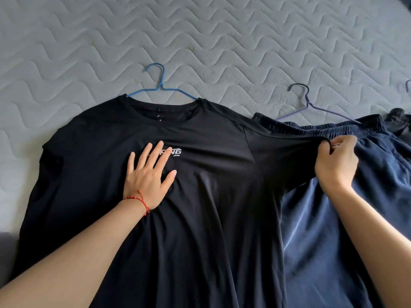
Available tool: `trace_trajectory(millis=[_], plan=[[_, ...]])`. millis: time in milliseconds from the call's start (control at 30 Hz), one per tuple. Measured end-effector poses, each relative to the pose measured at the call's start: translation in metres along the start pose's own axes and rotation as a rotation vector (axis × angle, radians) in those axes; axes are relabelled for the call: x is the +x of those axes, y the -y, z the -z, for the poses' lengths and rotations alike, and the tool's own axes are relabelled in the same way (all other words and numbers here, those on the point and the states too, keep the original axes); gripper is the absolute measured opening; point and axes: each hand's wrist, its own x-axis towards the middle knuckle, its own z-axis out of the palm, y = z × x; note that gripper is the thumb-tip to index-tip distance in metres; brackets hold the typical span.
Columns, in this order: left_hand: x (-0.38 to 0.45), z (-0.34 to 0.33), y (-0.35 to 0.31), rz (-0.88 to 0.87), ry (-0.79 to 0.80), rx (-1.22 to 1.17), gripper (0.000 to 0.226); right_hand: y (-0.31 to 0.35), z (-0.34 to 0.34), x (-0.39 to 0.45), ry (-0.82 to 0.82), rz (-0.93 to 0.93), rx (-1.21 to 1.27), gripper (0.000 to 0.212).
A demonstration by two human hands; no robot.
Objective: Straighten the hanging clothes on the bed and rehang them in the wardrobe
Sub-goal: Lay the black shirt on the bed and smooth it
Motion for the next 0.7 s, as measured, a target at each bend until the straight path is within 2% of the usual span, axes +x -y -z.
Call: trace_trajectory(millis=[133, 233, 367, 467, 567, 700], plan=[[0.0, -0.001, 0.0, -0.004, -0.001, 0.0, 0.063, -0.003, 0.006, 0.007, -0.019, -0.015, -0.003, 0.029], [0.001, -0.002, 0.0, -0.001, 0.002, -0.004, 0.063, -0.001, 0.015, 0.017, 0.115, -0.193, 0.019, 0.046], [0.0, -0.002, 0.001, 0.004, -0.001, -0.009, 0.064, -0.003, 0.024, 0.017, 0.38, -0.501, 0.467, 0.022], [0.0, -0.001, 0.0, 0.0, -0.001, -0.007, 0.064, -0.015, 0.026, 0.016, 0.514, -0.502, 0.488, 0.017], [0.001, -0.001, 0.0, -0.003, 0.0, -0.007, 0.064, -0.022, 0.029, 0.013, 0.522, -0.393, 0.294, 0.017], [0.001, -0.003, 0.0, -0.007, -0.006, -0.006, 0.06, -0.024, 0.042, 0.019, 0.393, -0.259, -0.29, 0.032]])
